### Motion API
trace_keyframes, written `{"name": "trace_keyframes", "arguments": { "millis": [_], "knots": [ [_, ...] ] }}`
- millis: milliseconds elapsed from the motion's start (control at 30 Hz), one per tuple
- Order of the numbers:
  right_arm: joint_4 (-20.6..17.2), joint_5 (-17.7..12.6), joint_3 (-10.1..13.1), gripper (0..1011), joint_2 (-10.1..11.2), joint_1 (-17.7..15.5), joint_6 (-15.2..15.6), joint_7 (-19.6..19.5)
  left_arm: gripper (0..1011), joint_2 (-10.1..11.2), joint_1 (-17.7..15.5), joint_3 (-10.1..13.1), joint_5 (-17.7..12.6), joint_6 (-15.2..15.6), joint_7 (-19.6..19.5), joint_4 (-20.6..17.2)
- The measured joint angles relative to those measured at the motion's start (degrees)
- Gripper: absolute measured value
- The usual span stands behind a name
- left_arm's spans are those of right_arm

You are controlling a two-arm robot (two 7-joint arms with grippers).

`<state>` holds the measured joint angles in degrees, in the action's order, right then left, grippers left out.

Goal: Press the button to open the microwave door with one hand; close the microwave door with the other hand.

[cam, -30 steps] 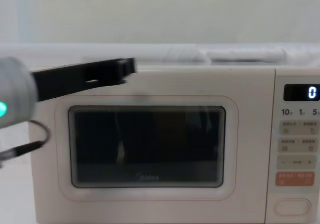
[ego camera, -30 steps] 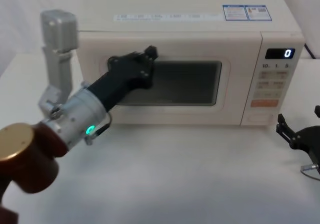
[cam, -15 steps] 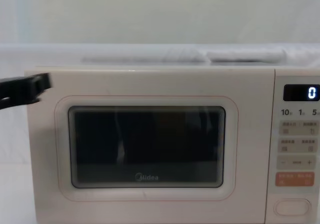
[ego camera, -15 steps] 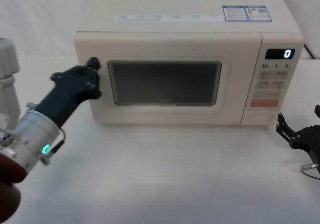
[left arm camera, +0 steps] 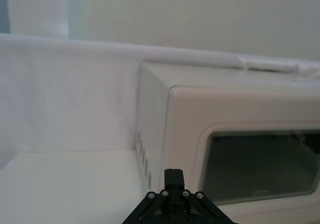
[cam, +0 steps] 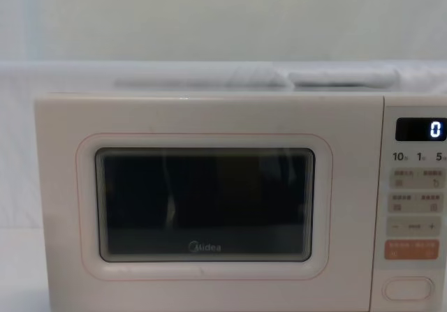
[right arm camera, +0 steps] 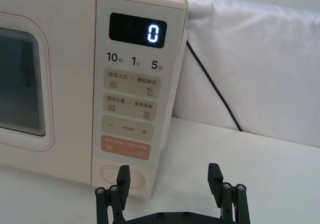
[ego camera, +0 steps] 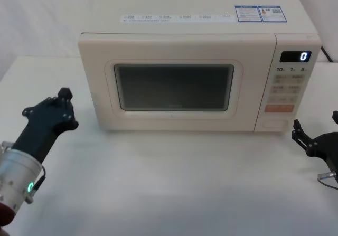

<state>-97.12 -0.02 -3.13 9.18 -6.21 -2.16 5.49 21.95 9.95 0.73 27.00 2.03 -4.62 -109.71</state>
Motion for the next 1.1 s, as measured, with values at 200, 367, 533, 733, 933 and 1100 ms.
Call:
{"name": "trace_keyframes", "arguments": {
  "millis": [200, 367, 533, 733, 933, 1100],
  "knots": [
    [0.0, 0.0, 0.0, 1002, 0.0, 0.0, 0.0, 0.0, 0, -1.5, 2.3, -1.3, -1.6, -2.1, 0.7, 0.9],
    [0.0, 0.0, 0.0, 1002, 0.0, 0.0, 0.0, 0.0, 0, -2.8, 3.5, -2.3, -2.7, -3.6, 1.3, 1.6],
    [0.0, 0.0, 0.0, 1002, 0.0, 0.0, 0.0, 0.0, 0, -4.0, 4.4, -2.9, -3.4, -4.4, 1.7, 1.8],
    [0.0, 0.0, 0.0, 1002, 0.0, 0.0, 0.0, 0.0, 0, -5.1, 5.2, -3.3, -4.3, -4.9, 1.5, 1.9],
    [0.0, 0.0, 0.0, 1002, 0.0, 0.0, 0.0, 0.0, 82, -5.7, 5.6, -3.5, -5.0, -4.9, 0.4, 2.0],
    [0.0, 0.0, 0.0, 1002, 0.0, 0.0, 0.0, 0.0, 229, -6.4, 5.8, -3.6, -5.4, -4.7, -0.1, 2.0]
  ]
}}
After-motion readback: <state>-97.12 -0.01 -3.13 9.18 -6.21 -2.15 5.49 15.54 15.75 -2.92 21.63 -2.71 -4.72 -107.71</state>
